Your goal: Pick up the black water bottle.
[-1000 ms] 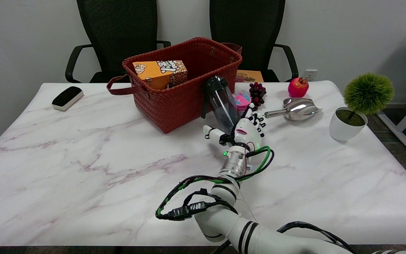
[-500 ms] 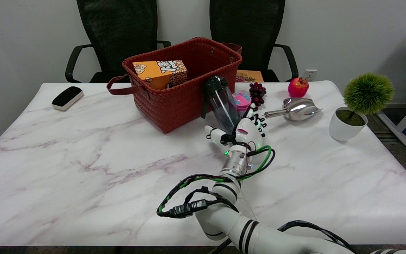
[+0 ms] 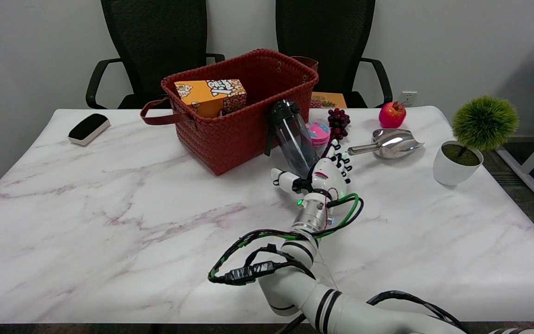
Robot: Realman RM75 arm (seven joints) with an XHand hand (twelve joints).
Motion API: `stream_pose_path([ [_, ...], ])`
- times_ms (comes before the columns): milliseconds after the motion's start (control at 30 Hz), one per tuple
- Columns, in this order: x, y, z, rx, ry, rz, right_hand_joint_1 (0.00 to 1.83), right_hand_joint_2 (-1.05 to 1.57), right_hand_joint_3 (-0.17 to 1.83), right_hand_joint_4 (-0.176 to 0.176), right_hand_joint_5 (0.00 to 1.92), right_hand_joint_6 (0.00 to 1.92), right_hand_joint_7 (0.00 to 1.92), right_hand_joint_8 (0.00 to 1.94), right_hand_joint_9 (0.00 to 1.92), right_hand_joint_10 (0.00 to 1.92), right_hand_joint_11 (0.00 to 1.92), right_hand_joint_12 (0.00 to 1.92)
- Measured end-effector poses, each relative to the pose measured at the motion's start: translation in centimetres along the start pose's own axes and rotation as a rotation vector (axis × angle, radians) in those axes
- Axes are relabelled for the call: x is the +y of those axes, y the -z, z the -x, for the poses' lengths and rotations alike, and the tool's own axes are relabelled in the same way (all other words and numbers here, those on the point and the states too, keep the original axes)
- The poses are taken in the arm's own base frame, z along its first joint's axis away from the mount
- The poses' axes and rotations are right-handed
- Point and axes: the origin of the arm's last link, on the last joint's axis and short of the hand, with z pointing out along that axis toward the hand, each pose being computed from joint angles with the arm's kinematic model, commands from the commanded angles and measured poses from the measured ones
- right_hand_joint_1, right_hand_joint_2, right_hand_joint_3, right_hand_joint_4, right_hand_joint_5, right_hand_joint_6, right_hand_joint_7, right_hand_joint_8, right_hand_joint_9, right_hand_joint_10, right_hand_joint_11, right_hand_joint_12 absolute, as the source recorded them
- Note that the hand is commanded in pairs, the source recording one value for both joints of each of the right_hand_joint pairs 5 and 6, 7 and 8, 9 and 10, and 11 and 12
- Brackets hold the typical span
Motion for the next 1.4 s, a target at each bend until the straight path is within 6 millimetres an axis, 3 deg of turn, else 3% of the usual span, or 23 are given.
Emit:
stream_pose_path([
  [367,0.08,-0.03,0.02,-0.003,-0.002,0.005,1.02,0.58,0.05,0.0,0.0,0.0,0.33,0.33,0.02,0.02,0.48,0.48],
  [467,0.09,-0.04,0.02,-0.003,-0.002,0.005,1.03,0.6,0.03,0.0,0.0,0.0,0.4,0.4,0.06,0.06,0.78,0.78],
  [700,0.04,-0.08,-0.02,-0.001,-0.003,0.004,1.04,0.67,0.04,0.0,0.0,0.0,0.48,0.48,0.11,0.11,1.09,1.09],
  [800,0.01,-0.1,-0.03,-0.001,-0.003,0.004,1.05,0.75,0.1,0.0,0.01,0.01,0.56,0.56,0.16,0.16,1.26,1.26],
  [833,0.0,-0.11,-0.03,-0.001,-0.003,0.004,1.06,0.77,0.13,0.0,0.03,0.03,0.67,0.67,0.2,0.2,1.33,1.33],
  [1000,-0.04,-0.14,-0.06,0.001,-0.003,0.003,1.07,0.82,0.19,0.0,0.09,0.09,0.86,0.86,0.28,0.28,1.42,1.42],
  [1167,-0.07,-0.14,-0.08,0.003,-0.003,0.001,1.07,0.82,0.21,0.0,0.11,0.11,0.9,0.9,0.31,0.31,1.45,1.45],
  [1400,-0.07,-0.2,-0.15,0.006,-0.003,-0.001,1.14,0.82,0.04,0.0,0.16,0.16,0.96,0.96,0.33,0.33,1.47,1.47],
])
